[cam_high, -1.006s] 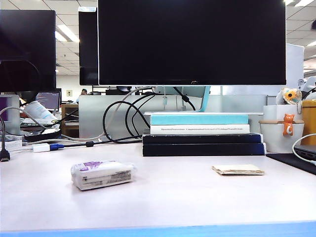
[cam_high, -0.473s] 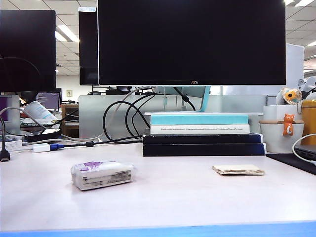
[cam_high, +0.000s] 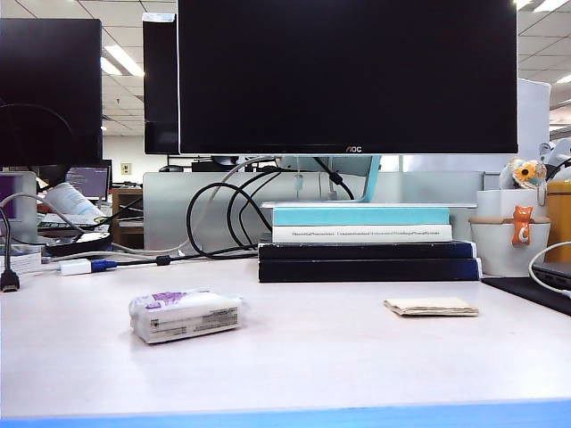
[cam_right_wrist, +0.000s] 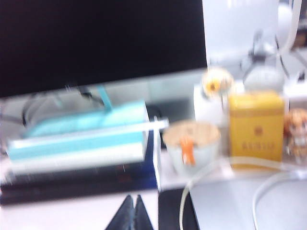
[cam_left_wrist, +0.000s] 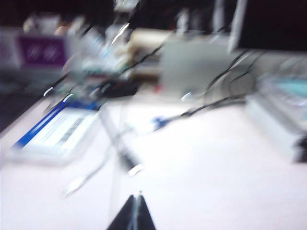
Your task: Pick up a packet of tissues from the table with the left hand, then take a tissue from it with the right hand.
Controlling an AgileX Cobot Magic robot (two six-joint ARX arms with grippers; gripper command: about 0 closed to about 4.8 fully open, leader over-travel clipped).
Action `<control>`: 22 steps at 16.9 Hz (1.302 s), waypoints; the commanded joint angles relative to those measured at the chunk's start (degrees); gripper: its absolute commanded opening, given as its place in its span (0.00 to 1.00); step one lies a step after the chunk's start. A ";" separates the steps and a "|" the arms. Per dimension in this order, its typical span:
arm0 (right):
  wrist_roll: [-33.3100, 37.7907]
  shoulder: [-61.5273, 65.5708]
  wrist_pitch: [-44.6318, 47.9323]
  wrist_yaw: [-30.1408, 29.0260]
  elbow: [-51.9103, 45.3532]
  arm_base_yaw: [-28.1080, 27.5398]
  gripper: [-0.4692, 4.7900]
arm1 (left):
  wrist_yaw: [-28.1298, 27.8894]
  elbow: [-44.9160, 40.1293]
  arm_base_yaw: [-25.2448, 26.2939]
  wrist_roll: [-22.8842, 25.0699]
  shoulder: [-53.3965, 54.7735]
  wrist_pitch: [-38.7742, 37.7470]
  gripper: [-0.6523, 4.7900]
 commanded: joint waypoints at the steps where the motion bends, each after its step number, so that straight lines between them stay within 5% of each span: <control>1: -0.11 0.04 -3.56 0.48 -0.63 0.00 0.08 | -9.42 0.24 0.07 1.70 -0.26 -2.64 0.11; 6: -0.11 0.09 -8.26 0.92 -0.63 0.00 0.08 | -12.33 0.24 0.04 2.08 -0.26 -1.97 0.11; 10: 0.15 -0.02 -8.37 0.70 -0.61 0.04 0.08 | -1.31 0.13 0.02 1.88 -0.26 -0.68 0.12; 12: 0.15 -0.02 -8.37 -1.97 -0.61 0.04 0.08 | -0.31 0.13 0.02 1.86 -0.26 -0.61 0.12; 13: 0.15 -0.02 -8.44 -2.16 -0.61 0.04 0.08 | -1.90 0.13 0.02 0.70 -0.26 -0.55 0.12; 15: 0.55 -0.02 -8.94 -2.62 -0.61 0.04 0.08 | -10.23 0.15 0.02 -13.51 -0.26 -2.01 0.12; 22: 0.55 -0.02 -9.01 -2.54 -0.61 0.04 0.08 | -10.03 0.15 -0.44 -13.53 -0.26 -2.05 0.12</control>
